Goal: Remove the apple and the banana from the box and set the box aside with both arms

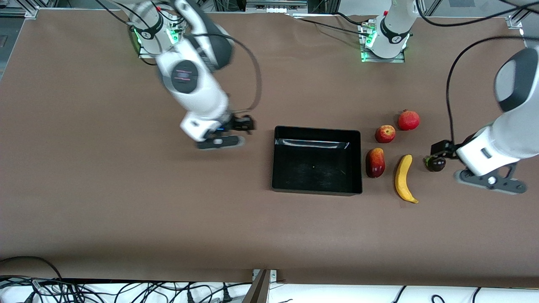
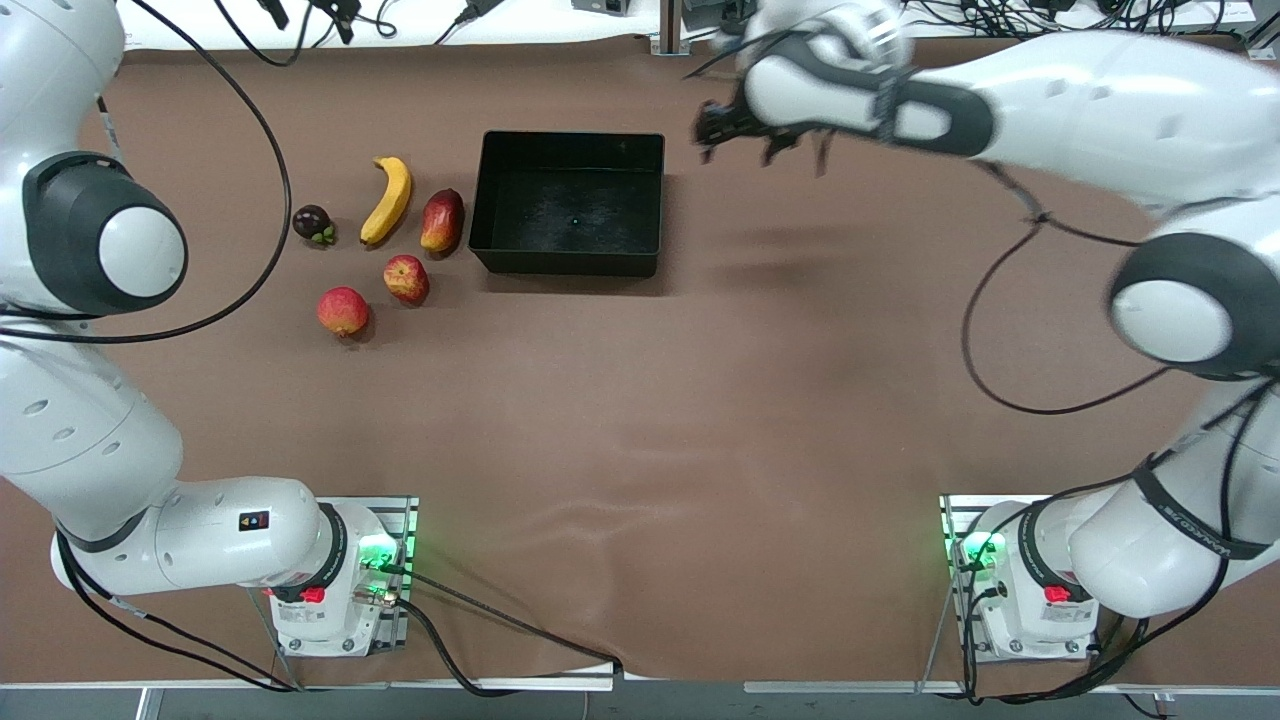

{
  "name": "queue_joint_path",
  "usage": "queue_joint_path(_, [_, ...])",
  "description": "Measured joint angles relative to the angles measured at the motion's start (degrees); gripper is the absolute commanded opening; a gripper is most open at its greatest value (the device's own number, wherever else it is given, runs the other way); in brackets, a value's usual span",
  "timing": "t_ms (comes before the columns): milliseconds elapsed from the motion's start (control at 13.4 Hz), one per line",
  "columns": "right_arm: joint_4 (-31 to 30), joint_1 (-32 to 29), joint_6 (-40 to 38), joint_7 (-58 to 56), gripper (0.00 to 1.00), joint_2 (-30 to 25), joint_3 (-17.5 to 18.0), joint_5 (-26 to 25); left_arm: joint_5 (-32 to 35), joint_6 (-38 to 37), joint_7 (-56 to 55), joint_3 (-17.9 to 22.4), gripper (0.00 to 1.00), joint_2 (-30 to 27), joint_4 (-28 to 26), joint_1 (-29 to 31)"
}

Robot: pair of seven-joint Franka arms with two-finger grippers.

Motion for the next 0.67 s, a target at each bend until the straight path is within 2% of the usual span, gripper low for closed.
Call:
queue_joint_path(149, [3.67,6.15,5.63,6.36,1.00,6.55,-2.81,-1.60,-2.73,0.01,-1.97,4.86,1.00,-6.69,-5.15,-4.09])
queue_joint_path(299, [5.08,10.58,9.19,8.49,1.00,11.22,-6.05,-2.05,-3.92,6.89,-2.19,9.24,1.00,-14.35,-14.94,-6.93])
queue_joint_path(448, [5.70,11.89,10.09,8.63,0.98,13.51,-7.51,-2.06,-4.15,11.49,-2.25,10.76,1.00,-19.69,-23.26,-7.60])
queue_joint_path(523, [5.88,11.90,10.08,8.74,0.95,13.99,-7.71,-2.06,-4.16,11.53,-2.30,10.99,1.00,-20.84,-25.38,-7.59])
queue_joint_path(672, [5.90,12.00,10.02,10.32,0.73,14.77,-7.85,-2.05,-4.23,11.53,-2.63,11.16,1.00,-21.13,-26.57,-7.59])
